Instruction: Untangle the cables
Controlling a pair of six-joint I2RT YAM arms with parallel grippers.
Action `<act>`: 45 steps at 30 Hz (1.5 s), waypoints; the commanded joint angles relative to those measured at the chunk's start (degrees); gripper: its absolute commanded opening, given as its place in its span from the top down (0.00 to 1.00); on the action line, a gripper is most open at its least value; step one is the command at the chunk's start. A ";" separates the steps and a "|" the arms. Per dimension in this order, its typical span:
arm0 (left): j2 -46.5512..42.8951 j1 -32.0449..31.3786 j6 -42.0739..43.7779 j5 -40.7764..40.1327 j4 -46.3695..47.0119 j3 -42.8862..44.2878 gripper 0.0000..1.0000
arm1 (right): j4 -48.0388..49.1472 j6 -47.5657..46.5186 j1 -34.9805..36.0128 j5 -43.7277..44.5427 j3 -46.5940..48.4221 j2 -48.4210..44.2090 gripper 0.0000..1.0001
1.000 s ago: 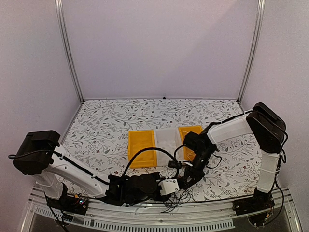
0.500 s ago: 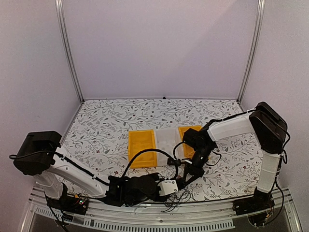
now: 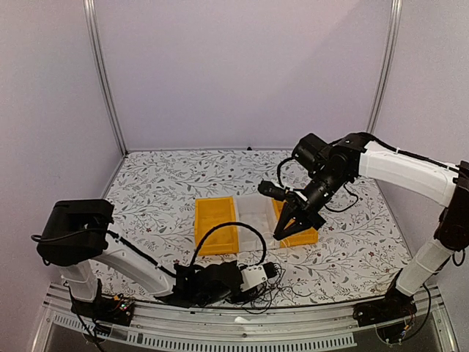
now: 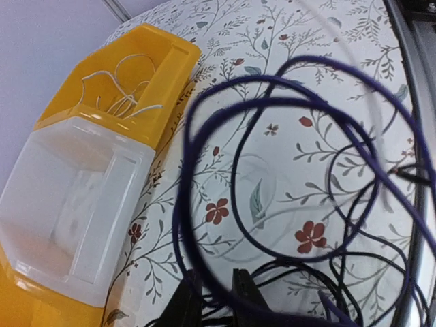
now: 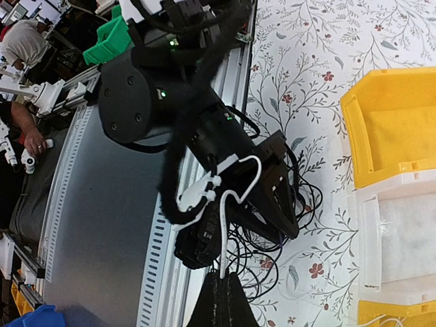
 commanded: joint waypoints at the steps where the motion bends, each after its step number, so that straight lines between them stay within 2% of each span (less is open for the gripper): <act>1: 3.63 0.72 -1.51 3.44 0.90 0.60 0.88 | -8.01 -3.54 -1.53 -3.07 9.66 -2.33 1.00; 10: 4.93 0.75 -1.41 2.74 -0.71 0.09 0.99 | -10.49 -2.93 -5.32 -5.98 33.45 -3.14 1.00; 15: 3.20 0.72 -1.90 3.67 -2.03 -1.05 1.00 | -6.77 -1.34 -8.21 -7.36 39.48 -3.76 1.00; 19: 1.04 -0.21 -2.94 1.35 -5.41 -0.80 1.00 | -0.56 1.47 -9.02 -8.21 37.70 -4.40 1.00; 20: -0.02 -0.52 -3.31 0.00 -5.98 -1.06 0.98 | -0.34 1.60 -9.04 -8.21 37.81 -4.11 1.00; 24: -4.95 -2.09 -5.47 -5.21 -8.72 -2.09 0.74 | 1.96 3.00 -9.11 -6.70 36.31 -3.12 1.00; 26: -8.19 -2.63 -6.70 -5.33 -10.39 -2.66 0.67 | 3.90 4.25 -9.11 -5.80 34.55 -3.27 1.00; 34: -18.72 -2.66 -11.13 -5.09 -12.53 -4.44 0.55 | 7.91 6.89 -9.11 -3.04 27.81 -4.64 1.00; 41: -24.11 -0.91 -6.42 -7.58 -1.47 -9.58 0.53 | 9.21 7.49 -9.16 -0.47 25.51 -6.28 1.00; 45: -25.77 0.87 -6.72 -10.14 2.23 -10.38 0.40 | 9.33 7.85 -9.15 0.00 25.60 -6.49 1.00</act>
